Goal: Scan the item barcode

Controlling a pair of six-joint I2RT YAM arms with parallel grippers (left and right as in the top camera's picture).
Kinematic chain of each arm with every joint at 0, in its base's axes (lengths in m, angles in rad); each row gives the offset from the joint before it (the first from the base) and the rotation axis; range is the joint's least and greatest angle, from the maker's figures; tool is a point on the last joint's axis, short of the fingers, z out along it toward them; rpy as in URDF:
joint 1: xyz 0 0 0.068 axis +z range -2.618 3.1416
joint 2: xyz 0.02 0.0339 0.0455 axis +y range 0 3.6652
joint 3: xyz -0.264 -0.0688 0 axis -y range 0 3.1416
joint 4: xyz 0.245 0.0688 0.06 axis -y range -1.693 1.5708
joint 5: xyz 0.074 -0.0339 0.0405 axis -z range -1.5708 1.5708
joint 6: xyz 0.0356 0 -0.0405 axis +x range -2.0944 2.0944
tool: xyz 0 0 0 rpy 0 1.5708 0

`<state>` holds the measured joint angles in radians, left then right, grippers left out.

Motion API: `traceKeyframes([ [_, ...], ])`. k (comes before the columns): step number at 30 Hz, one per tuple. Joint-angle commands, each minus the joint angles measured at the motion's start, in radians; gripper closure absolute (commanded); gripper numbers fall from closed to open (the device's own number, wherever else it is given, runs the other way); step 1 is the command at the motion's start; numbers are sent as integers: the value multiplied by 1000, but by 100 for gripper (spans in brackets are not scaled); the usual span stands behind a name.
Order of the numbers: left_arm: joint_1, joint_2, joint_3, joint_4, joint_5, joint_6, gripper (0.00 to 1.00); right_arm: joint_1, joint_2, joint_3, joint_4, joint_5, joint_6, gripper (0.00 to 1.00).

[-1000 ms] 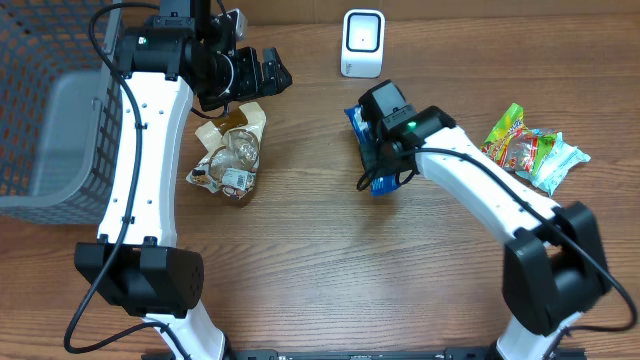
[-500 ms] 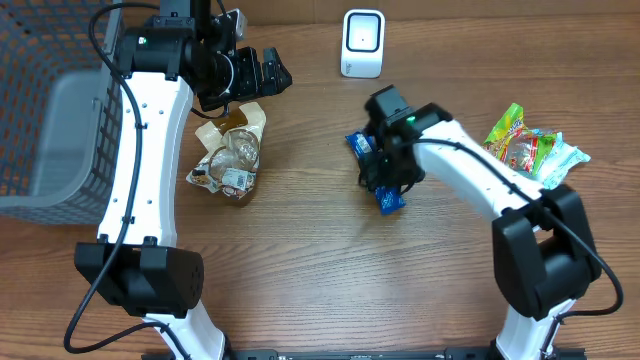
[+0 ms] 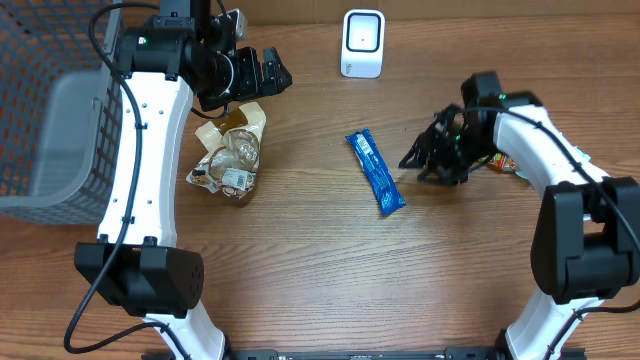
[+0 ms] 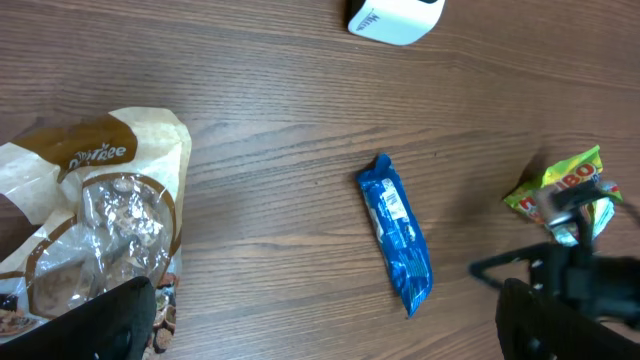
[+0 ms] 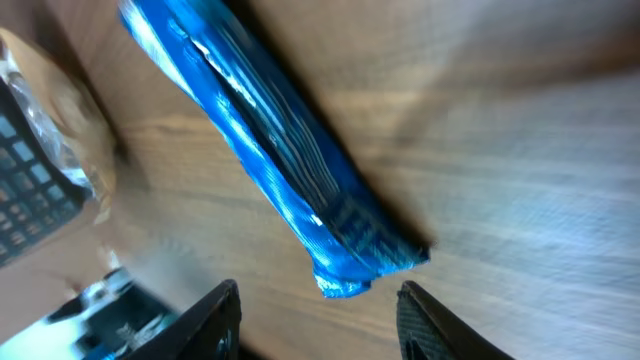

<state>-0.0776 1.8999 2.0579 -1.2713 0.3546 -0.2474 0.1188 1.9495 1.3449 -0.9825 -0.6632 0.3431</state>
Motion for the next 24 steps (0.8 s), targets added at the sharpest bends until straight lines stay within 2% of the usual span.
traceKeyframes([
  [1,5,-15,10,0,-7,16,0,29,-48,-124,84,-71,95,51],
  [4,5,-15,10,0,-7,16,0,39,-111,-261,241,-56,220,52],
  [8,5,-15,10,0,-7,16,0,39,-238,-436,434,-41,369,48],
  [13,5,-15,10,0,-7,16,0,40,-323,-593,612,12,554,46],
  [18,5,-15,10,0,-7,16,0,86,-321,-705,844,52,660,46],
  [24,5,-15,10,0,-7,16,1,151,-321,-715,919,119,734,45],
])
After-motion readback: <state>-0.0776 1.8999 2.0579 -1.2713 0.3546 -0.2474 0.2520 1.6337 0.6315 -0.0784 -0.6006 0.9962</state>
